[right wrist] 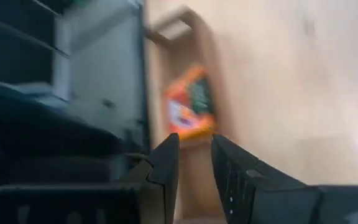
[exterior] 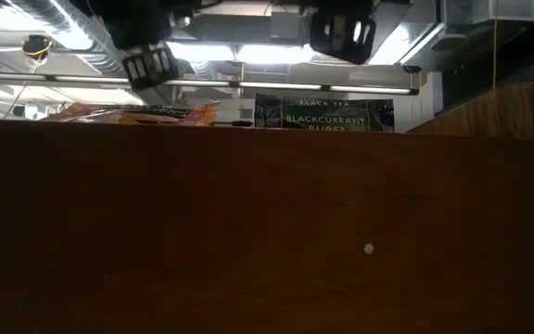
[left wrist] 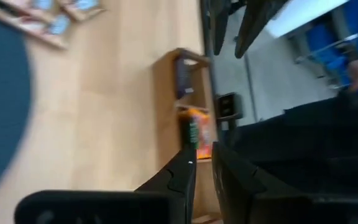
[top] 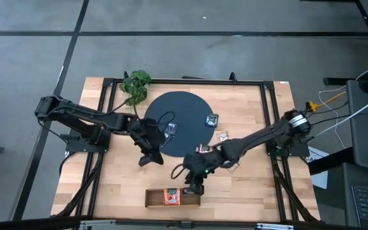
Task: Pick & Place Tea
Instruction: Put the orange tea bag into the middle section of the wooden organizer
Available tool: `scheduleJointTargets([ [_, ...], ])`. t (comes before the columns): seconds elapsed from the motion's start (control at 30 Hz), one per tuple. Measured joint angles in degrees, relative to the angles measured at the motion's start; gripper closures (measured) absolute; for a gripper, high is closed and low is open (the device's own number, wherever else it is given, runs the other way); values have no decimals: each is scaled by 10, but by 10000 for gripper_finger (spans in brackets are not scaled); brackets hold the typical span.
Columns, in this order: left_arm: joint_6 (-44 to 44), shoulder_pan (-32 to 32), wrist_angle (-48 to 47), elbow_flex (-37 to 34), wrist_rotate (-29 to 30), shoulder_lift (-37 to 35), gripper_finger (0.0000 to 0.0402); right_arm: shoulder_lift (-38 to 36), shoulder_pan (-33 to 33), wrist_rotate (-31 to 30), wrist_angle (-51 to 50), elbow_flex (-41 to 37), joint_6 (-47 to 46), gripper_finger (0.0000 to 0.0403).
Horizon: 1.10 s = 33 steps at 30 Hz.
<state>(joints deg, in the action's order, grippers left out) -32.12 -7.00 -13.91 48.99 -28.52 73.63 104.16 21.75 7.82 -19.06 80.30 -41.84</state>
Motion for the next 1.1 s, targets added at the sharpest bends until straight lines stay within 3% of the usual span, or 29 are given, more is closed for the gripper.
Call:
scheduleJointTargets([
  [0.07, -30, -21, 24, 0, 0, 0, 354, -4, 4, 19, 73, -25, -32, 308],
  [0.2, -74, -80, 88, 0, 11, 0, 354, 3, 18, 27, 83, -30, -44, 308],
  [0.47, -92, -186, 133, 4, 159, 28, 357, -5, 26, 4, 59, -30, -74, 308],
  [0.7, -55, -226, 122, 58, 173, 116, 396, -50, 58, -104, -97, -30, -153, 308],
  [0.9, -31, -230, 68, 124, 183, 192, 399, -96, 82, -204, -235, -30, -265, 308],
  [1.1, -12, -231, 15, 194, 181, 262, 399, -124, 98, -228, -303, -30, -344, 308],
])
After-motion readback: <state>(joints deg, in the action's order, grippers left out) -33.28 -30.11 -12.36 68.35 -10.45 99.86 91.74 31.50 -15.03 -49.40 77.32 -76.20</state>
